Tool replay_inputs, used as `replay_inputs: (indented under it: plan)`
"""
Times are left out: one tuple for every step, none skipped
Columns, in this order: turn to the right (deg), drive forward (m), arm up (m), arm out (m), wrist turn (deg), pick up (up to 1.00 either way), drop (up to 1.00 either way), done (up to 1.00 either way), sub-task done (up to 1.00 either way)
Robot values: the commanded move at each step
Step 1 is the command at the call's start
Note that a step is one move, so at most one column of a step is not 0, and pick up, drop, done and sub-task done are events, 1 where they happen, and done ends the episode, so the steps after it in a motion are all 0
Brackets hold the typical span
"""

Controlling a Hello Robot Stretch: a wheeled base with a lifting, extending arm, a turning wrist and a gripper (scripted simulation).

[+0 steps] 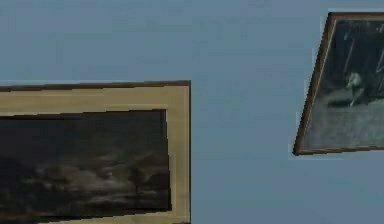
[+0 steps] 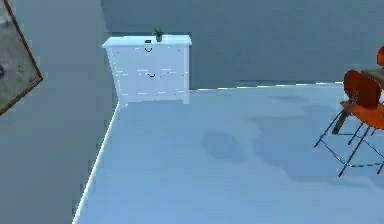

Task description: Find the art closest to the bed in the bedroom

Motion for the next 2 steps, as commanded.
replay_inputs:
  plan:
    - [45.0, 0.00, 0.00, 0.00, 0.0, 0.00, 0.00, 0.00, 0.00]
    - [39.0, 0.00, 0.00, 0.00, 0.0, 0.00, 0.00, 0.00, 0.00]
